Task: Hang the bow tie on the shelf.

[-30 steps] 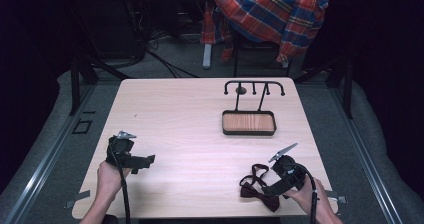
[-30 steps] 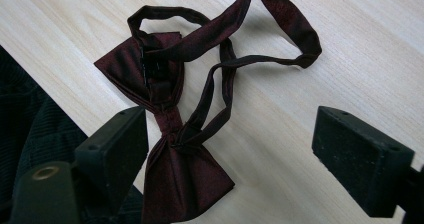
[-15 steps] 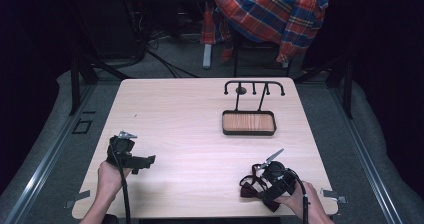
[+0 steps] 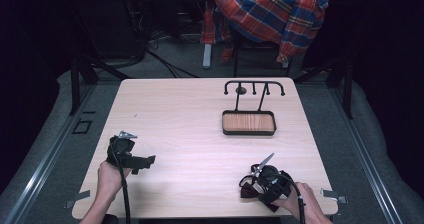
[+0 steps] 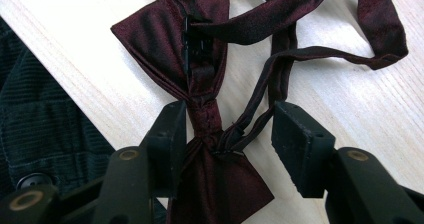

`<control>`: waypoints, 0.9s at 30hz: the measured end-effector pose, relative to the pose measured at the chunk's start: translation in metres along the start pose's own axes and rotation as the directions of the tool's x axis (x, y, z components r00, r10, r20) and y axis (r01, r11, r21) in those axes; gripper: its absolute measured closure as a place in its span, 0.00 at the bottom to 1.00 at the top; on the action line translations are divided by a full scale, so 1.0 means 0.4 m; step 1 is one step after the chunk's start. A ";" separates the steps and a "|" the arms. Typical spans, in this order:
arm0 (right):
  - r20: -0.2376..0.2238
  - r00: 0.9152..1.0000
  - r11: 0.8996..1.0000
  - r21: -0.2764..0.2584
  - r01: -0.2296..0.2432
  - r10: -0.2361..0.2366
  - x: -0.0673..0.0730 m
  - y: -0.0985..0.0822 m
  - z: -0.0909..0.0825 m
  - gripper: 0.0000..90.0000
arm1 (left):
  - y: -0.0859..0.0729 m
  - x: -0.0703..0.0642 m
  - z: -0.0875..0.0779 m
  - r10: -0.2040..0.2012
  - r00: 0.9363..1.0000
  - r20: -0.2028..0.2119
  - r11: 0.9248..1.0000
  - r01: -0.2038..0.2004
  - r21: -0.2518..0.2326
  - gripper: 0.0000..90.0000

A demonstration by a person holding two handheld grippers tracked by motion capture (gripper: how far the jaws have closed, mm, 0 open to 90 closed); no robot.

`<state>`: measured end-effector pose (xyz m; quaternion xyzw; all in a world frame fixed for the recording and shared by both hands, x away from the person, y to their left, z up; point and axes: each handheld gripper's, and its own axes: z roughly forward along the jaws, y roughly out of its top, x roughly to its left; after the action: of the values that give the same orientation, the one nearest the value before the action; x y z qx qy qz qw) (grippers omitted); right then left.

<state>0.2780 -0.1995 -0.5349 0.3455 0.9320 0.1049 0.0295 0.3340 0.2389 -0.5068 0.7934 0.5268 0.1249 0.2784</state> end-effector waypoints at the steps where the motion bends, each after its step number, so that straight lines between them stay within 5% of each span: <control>1: 0.007 1.000 1.000 0.005 0.005 -0.005 0.002 0.001 0.000 0.54 | 0.000 0.000 0.000 -0.001 1.000 -0.004 1.000 0.001 0.001 0.00; 20: 0.019 0.998 0.998 0.020 0.065 -0.065 0.017 0.001 0.017 0.77 | -0.002 -0.001 0.001 -0.007 1.000 -0.009 1.000 0.007 0.003 0.00; 27: 0.082 0.992 0.995 0.038 0.090 -0.093 0.012 -0.001 0.008 0.82 | -0.002 0.000 0.001 -0.007 1.000 -0.009 1.000 0.007 0.006 0.00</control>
<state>0.2743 -0.1961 -0.5382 0.3071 0.9465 0.0728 0.0672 0.3337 0.2391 -0.5078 0.7918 0.5312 0.1259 0.2739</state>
